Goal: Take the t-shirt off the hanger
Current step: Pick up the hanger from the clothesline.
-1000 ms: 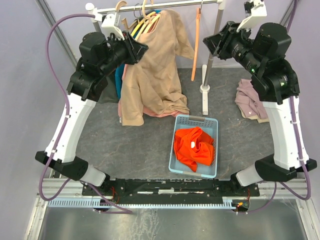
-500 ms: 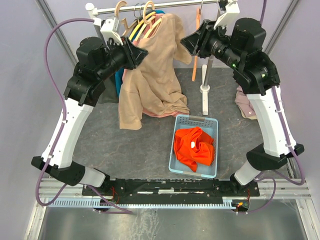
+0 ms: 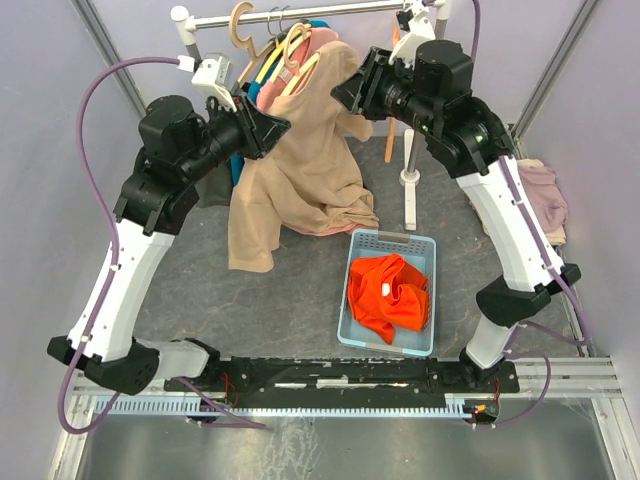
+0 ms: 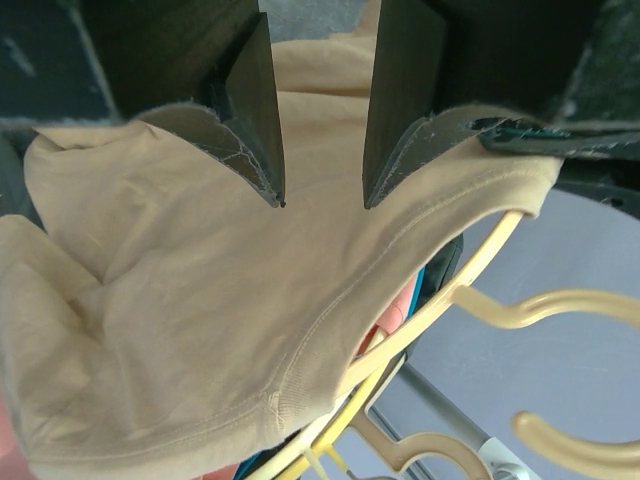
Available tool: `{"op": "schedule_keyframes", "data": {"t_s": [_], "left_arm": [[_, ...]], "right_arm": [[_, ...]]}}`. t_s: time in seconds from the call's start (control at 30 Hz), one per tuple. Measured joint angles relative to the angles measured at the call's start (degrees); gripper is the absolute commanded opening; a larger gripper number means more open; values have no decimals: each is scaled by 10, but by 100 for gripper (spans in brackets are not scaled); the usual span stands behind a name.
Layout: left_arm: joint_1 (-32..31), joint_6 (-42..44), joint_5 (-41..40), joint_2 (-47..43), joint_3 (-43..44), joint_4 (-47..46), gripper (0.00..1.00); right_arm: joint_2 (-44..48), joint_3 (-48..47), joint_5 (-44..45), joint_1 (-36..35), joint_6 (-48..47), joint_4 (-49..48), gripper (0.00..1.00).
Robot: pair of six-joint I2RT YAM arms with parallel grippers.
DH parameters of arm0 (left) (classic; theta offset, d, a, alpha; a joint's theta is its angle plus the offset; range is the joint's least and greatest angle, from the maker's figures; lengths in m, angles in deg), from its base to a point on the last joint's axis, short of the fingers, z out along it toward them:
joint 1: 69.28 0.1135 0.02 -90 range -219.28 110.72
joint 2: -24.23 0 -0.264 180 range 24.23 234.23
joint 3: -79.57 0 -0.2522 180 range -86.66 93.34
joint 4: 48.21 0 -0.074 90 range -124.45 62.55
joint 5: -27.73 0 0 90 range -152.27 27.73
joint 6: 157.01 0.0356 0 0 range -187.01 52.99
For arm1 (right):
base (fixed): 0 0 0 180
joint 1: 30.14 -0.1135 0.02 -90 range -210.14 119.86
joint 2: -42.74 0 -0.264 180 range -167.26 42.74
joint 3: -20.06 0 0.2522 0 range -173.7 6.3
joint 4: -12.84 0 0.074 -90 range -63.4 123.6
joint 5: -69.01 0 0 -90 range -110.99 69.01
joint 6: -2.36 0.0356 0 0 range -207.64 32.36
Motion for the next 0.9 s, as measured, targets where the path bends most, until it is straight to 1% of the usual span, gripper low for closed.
{"op": "schedule_keyframes", "data": {"t_s": [0.3,0.4,0.57,0.9], "left_arm": [[-3,0,18,-27,-21,0,3],[-4,0,24,-29,-24,0,3],[-9,0,28,-29,-25,0,3],[-19,0,34,-29,-25,0,3]], "right_arm": [[-26,-20,11,-19,22,-3,47],[-28,-24,15,-24,26,-6,50],[-29,-31,20,-27,30,-10,52],[-35,-35,37,-28,44,-14,51]]}}
